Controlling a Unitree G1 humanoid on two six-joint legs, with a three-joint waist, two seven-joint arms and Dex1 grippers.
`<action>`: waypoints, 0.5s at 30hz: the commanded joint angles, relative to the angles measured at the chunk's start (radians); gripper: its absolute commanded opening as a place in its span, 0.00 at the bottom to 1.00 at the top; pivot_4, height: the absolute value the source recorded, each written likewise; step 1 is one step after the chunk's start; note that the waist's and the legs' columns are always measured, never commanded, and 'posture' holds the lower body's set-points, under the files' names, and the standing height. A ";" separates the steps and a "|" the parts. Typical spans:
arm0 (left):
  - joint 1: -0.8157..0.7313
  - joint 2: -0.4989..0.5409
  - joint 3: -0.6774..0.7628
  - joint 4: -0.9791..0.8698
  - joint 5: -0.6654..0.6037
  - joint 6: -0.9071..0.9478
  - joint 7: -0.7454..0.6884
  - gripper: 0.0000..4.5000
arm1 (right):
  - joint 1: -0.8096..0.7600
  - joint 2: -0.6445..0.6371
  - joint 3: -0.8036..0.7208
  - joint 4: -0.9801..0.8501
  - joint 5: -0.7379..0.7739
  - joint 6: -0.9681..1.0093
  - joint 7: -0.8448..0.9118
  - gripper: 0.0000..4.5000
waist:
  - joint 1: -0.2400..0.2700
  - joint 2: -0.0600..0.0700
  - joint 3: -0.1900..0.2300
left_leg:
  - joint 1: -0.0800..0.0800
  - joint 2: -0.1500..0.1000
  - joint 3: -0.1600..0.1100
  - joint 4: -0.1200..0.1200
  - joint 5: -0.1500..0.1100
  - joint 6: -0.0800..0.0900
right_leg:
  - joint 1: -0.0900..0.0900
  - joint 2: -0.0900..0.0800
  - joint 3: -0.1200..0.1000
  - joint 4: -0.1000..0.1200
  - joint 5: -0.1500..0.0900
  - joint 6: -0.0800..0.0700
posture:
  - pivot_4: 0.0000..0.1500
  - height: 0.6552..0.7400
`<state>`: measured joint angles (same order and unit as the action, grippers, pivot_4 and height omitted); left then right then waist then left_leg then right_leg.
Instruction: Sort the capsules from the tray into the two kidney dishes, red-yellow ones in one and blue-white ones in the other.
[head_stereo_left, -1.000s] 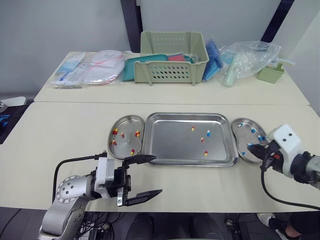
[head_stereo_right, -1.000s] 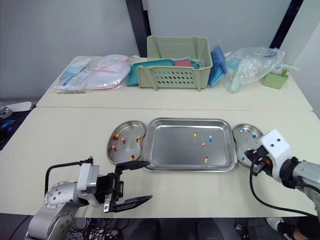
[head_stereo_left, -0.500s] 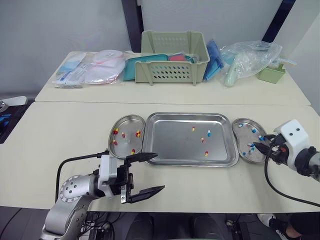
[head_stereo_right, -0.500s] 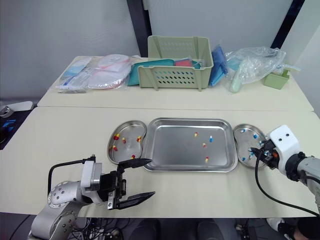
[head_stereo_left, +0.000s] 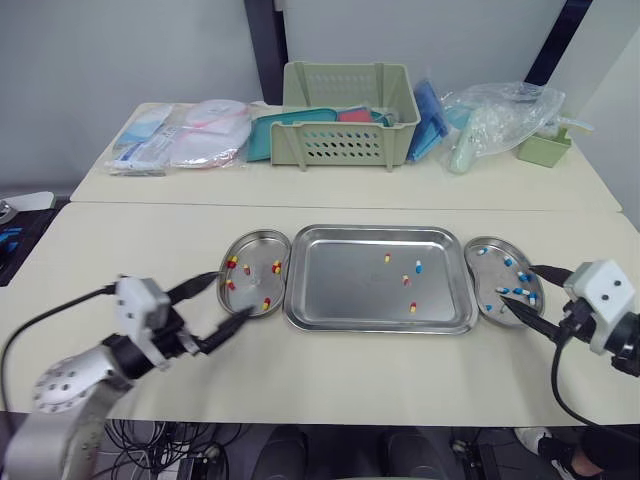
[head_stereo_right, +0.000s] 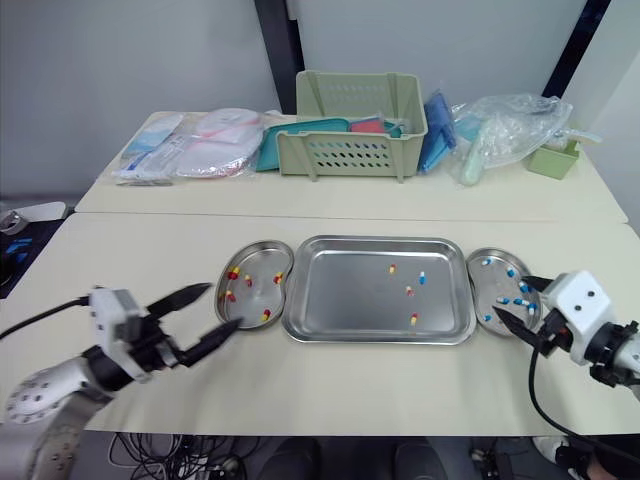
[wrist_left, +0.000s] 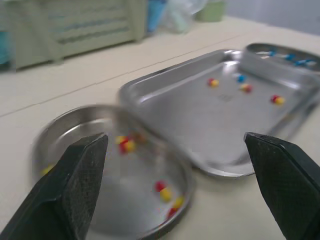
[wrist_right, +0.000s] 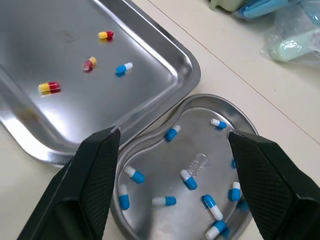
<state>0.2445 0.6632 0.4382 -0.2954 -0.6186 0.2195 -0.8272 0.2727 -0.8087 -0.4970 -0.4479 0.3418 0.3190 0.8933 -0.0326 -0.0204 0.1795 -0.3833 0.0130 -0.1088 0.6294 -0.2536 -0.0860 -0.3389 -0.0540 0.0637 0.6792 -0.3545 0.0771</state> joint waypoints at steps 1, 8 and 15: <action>0.036 0.015 0.114 0.081 0.011 -0.011 0.013 1.00 | 0.036 -0.010 -0.075 0.018 0.054 -0.037 0.070 0.80 | -0.001 0.000 0.000 | 0.000 0.000 0.000 0.000 0.000 0.000 | 0.000 0.000 0.000 0.000 0.000 0.000 | 1.00 1.00; 0.149 -0.016 0.194 0.239 0.095 -0.043 0.067 1.00 | 0.112 0.017 -0.100 0.182 0.034 -0.169 0.137 0.80 | 0.000 -0.001 0.001 | 0.001 0.000 0.000 0.000 0.000 0.000 | 0.001 0.000 0.000 -0.001 0.000 0.000 | 1.00 1.00; 0.165 -0.051 0.219 0.265 0.121 -0.072 0.114 1.00 | 0.137 0.007 -0.123 0.276 0.049 -0.247 0.180 0.99 | 0.003 -0.003 0.001 | 0.001 0.000 0.000 0.000 0.000 0.000 | 0.002 -0.001 0.000 -0.001 0.000 0.000 | 1.00 1.00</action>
<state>0.4080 0.6102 0.6194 -0.0276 -0.5030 0.1699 -0.7232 0.4119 -0.7851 -0.5808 -0.1726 0.3760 0.1019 1.0614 -0.0300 -0.0229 0.1805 -0.3821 0.0129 -0.1084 0.6292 -0.2537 -0.0862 -0.3372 -0.0547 0.0638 0.6784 -0.3546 0.0770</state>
